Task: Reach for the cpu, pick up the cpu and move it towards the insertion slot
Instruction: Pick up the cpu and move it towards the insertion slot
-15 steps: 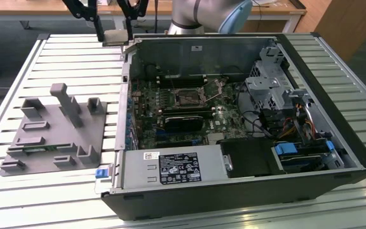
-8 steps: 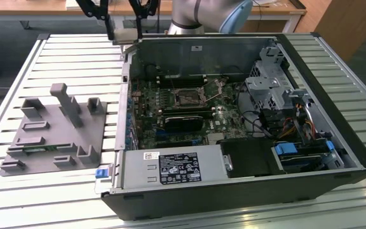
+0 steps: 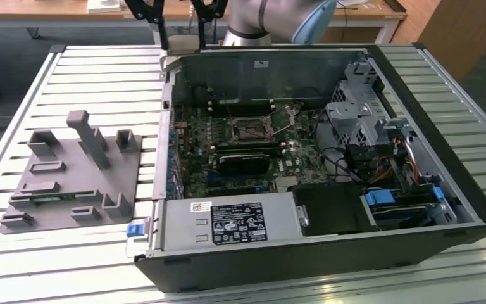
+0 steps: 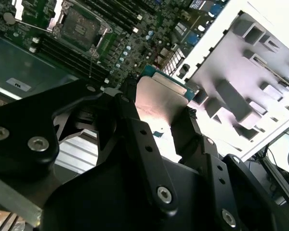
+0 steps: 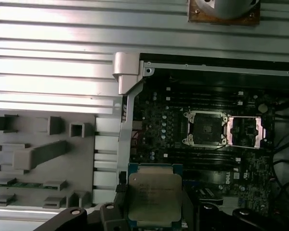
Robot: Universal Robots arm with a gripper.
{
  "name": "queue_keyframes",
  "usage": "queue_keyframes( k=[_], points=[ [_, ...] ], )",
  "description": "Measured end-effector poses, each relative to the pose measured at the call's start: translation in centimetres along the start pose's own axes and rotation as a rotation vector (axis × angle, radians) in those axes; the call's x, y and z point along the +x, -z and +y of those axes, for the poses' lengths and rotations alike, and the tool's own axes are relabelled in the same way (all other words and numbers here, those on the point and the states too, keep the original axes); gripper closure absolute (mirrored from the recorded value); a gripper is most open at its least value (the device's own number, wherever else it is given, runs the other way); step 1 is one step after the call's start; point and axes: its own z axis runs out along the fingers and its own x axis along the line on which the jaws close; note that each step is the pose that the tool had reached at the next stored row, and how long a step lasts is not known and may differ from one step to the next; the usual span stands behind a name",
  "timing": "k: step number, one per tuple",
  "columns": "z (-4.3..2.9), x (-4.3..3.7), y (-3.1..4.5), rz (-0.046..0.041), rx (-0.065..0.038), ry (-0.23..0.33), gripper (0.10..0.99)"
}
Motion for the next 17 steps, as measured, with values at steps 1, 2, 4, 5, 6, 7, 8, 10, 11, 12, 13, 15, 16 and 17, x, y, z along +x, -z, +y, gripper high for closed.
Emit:
queue_keyframes(
  k=[1, 2, 4, 5, 6, 7, 8, 10, 11, 12, 13, 15, 16, 17],
  points=[
    [0.12, -0.34, -0.04, 0.0000, 0.000, 0.000, 0.549],
    [0.20, -0.71, -0.08, 0.0001, 0.000, 0.000, 0.549],
    [0.39, -1.43, -0.16, 0.0000, 0.000, 0.000, 0.549],
    [0.50, -1.80, -0.21, 0.0001, 0.000, 0.000, 0.549],
    [0.61, -2.17, -0.28, 0.0001, 0.000, 0.000, 0.549],
    [0.72, -2.59, -0.37, 0.0000, 0.000, 0.000, 0.549],
    [0.84, -2.97, -0.47, 0.0000, 0.000, 0.000, 0.549],
    [1.15, -3.62, -0.66, 0.0000, 0.000, 0.000, 0.549],
    [1.42, -4.19, -0.88, 0.0000, 0.000, 0.000, 0.549],
    [1.54, -4.46, -0.99, -0.0001, 0.000, 0.000, 0.549],
    [1.66, -4.77, -1.10, 0.0000, 0.000, 0.000, 0.549],
    [1.92, -5.37, -1.32, 0.0000, 0.000, 0.000, 0.549],
    [2.04, -5.67, -1.43, 0.0000, 0.000, 0.000, 0.549],
    [2.15, -5.98, -1.53, 0.0001, 0.000, 0.000, 0.549]
  ],
)
